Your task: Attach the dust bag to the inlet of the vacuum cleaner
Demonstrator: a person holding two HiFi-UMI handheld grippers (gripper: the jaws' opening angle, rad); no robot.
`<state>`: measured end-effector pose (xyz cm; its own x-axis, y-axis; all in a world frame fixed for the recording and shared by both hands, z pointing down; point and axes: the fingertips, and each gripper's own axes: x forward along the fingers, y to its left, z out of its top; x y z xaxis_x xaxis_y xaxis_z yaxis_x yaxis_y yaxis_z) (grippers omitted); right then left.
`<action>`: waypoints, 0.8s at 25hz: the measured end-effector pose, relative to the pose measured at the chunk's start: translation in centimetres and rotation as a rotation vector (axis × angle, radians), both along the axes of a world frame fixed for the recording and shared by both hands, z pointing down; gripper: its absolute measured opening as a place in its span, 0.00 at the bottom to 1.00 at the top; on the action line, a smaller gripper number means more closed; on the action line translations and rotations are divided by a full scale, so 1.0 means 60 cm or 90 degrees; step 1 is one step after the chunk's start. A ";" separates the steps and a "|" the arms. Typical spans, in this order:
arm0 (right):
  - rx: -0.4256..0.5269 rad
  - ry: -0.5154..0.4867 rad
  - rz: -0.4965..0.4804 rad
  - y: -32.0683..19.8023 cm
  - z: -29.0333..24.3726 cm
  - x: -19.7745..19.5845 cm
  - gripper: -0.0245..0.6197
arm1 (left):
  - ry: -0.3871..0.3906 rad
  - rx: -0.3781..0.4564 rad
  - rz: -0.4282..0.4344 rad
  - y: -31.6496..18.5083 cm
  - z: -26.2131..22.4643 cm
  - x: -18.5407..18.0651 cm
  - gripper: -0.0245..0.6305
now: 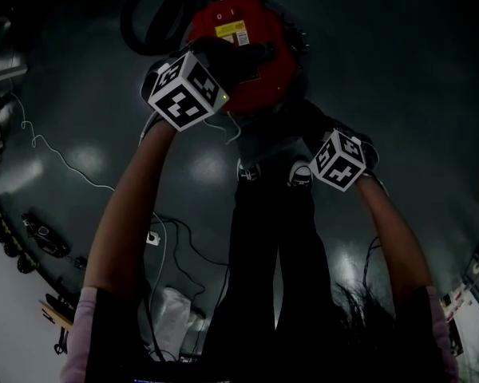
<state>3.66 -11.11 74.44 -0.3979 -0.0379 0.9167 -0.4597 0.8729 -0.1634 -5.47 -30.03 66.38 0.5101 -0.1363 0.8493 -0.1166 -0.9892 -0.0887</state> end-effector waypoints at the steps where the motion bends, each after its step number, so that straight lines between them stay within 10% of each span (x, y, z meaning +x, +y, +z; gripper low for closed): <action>1: -0.012 -0.012 0.036 0.000 0.004 0.001 0.10 | 0.000 0.001 -0.001 0.000 0.000 0.000 0.26; 6: -0.068 -0.089 0.192 0.006 0.019 0.010 0.11 | -0.001 -0.003 -0.003 0.003 0.005 0.001 0.26; 11: 0.065 0.062 -0.146 -0.017 0.017 0.000 0.11 | 0.005 0.003 -0.001 0.001 0.006 0.001 0.26; 13: 0.065 0.087 -0.195 -0.024 0.019 -0.006 0.11 | 0.007 0.006 0.000 0.001 0.007 0.000 0.26; 20: -0.232 -0.022 0.207 -0.013 0.028 0.010 0.11 | 0.013 0.000 0.002 0.001 0.004 0.001 0.26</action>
